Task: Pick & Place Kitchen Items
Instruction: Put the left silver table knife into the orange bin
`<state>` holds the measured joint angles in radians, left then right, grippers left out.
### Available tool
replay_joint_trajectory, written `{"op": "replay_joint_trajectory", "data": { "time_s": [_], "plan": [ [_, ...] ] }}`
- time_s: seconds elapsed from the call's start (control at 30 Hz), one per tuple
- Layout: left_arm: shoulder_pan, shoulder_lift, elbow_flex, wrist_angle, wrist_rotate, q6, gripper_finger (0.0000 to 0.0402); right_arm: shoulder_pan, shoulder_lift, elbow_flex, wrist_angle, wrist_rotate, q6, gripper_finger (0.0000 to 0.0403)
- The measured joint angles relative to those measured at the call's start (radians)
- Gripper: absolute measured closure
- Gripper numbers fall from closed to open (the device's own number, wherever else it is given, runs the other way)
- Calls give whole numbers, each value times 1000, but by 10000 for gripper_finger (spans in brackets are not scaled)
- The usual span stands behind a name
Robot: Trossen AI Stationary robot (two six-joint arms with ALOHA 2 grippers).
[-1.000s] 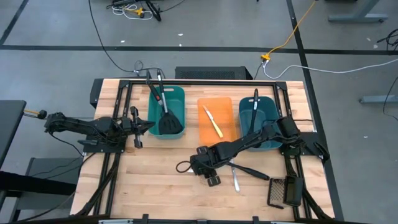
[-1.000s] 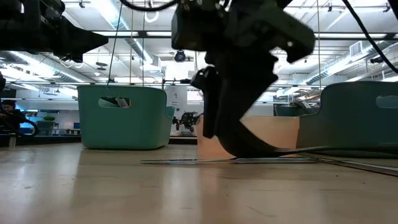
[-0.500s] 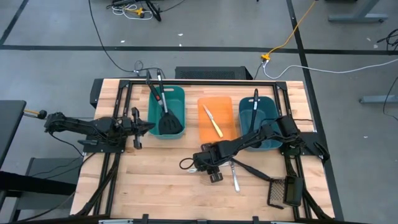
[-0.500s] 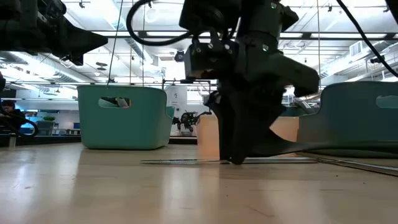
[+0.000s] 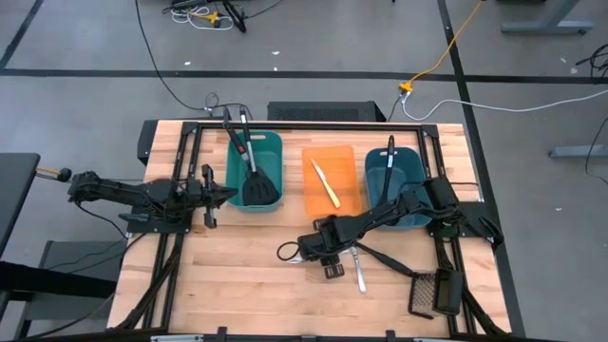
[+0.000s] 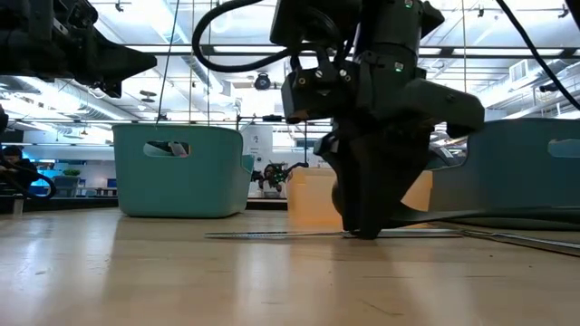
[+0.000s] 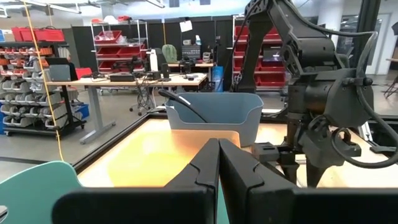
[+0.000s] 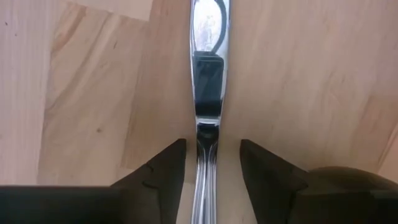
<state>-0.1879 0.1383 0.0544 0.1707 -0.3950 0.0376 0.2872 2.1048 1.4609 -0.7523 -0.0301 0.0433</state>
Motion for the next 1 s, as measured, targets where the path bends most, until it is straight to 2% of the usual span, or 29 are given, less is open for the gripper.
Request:
{"op": "replay_joint_trajectory", "data": {
  "time_s": [0.17, 0.5, 0.7, 1.0],
  "plan": [
    [0, 0, 0, 0, 0, 0, 386, 10, -1, -9, 35, 6, -6, 271],
    [0, 0, 0, 0, 0, -7, 386, 10, -4, -75, 130, -16, -10, 369],
    [0, 0, 0, 0, 3, -9, 386, 11, 0, -78, 214, -57, -5, 357],
    [-5, 17, 0, 11, 117, -94, 386, -3, 3, -79, 292, -90, 28, 357]
  ]
}}
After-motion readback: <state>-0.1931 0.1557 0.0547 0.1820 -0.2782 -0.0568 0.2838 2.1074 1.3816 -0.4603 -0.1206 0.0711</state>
